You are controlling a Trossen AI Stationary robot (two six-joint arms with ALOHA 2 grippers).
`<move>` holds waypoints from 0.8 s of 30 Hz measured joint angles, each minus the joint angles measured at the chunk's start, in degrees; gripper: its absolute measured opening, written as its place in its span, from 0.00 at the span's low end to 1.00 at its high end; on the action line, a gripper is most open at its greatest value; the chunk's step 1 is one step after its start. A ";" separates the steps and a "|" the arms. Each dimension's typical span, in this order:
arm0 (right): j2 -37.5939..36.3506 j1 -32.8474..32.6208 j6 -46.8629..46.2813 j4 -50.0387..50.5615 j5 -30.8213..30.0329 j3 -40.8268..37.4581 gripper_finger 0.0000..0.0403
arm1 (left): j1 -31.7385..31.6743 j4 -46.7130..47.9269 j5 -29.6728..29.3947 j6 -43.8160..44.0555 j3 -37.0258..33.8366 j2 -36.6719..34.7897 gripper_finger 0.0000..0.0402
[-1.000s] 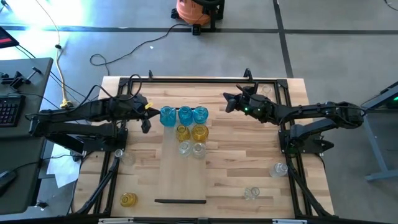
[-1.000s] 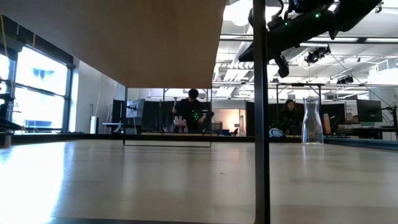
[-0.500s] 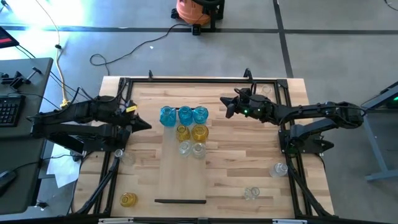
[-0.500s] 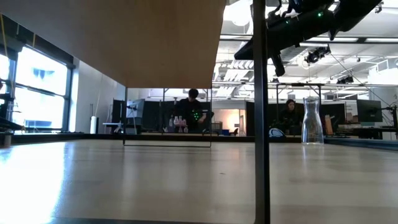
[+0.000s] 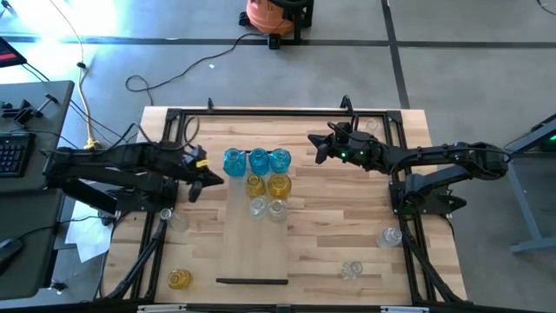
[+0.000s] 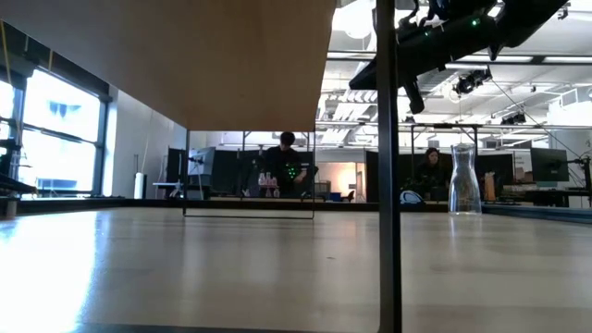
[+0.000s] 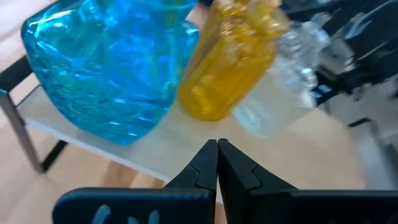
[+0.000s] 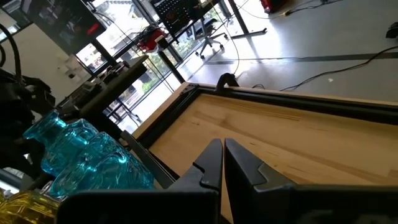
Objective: Sort vases onto shelf
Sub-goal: Put the blue vase on the shelf to align with the other blue vases
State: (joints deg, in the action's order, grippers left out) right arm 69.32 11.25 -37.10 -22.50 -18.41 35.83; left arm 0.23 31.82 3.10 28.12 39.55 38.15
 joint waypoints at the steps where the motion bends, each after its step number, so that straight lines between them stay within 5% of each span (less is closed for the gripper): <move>1: 0.00 -0.01 0.04 0.00 -0.01 0.00 0.00 | 0.00 -0.02 -0.79 -0.42 0.00 0.70 0.00; 9: 0.00 -0.01 0.04 0.00 -0.02 0.00 0.00 | -0.43 -3.27 -6.05 -3.46 0.00 4.33 0.00; 24: 0.00 -0.03 0.06 -2.18 1.29 0.02 0.00 | -1.01 -6.00 -5.97 -4.35 -0.02 7.22 0.00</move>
State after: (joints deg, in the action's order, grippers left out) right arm 69.32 11.22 -37.04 -24.68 -17.12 35.86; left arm -0.78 25.82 -2.87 23.77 39.53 45.36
